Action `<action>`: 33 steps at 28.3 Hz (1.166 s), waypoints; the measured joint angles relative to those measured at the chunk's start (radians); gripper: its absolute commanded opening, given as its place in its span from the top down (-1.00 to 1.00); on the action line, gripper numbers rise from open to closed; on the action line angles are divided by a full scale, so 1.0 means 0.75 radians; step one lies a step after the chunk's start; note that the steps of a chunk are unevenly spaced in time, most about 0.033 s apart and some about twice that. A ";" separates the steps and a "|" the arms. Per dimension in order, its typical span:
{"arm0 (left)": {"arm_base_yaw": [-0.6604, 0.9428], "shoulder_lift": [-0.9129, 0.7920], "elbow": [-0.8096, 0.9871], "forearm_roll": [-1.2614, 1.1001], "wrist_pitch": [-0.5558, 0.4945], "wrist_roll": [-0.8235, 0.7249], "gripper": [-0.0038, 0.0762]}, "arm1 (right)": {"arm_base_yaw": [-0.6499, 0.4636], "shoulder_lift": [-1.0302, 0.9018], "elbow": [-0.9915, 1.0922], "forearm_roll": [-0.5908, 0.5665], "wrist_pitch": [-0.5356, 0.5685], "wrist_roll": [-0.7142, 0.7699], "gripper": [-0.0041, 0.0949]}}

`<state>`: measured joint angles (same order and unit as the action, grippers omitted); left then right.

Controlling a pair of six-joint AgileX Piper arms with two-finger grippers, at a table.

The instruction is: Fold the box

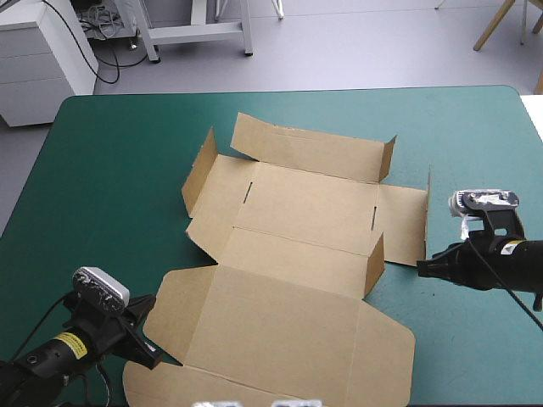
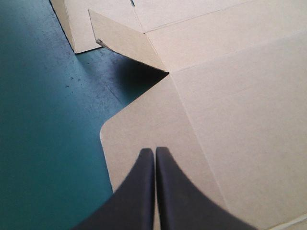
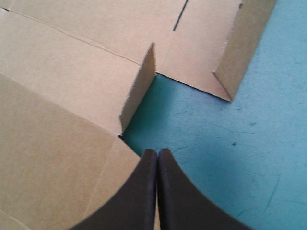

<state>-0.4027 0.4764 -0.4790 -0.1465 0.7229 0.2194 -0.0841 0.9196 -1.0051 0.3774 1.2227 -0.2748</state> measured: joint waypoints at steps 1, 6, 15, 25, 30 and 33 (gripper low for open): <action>0.000 0.000 0.000 0.000 0.000 0.000 0.93 | 0.055 -0.029 -0.001 0.007 0.006 0.039 0.95; 0.000 0.000 0.000 0.000 0.000 0.000 0.93 | 0.271 -0.079 -0.003 0.011 0.015 0.160 0.95; 0.000 0.000 0.002 -0.002 0.000 0.000 0.93 | 0.434 -0.077 -0.003 -0.237 0.016 0.339 0.95; 0.000 0.000 0.002 -0.002 0.000 0.000 0.93 | 0.434 -0.077 -0.003 -0.258 0.009 0.433 0.87; 0.000 0.000 0.003 -0.002 0.000 0.000 0.93 | 0.434 -0.077 -0.003 -0.258 0.007 0.449 0.22; 0.000 0.000 0.006 -0.002 0.000 0.000 0.93 | 0.434 -0.077 -0.003 -0.258 0.007 0.448 -0.19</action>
<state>-0.4027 0.4764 -0.4747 -0.1477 0.7229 0.2194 0.2414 0.8615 -1.0074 0.1836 1.2276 0.0611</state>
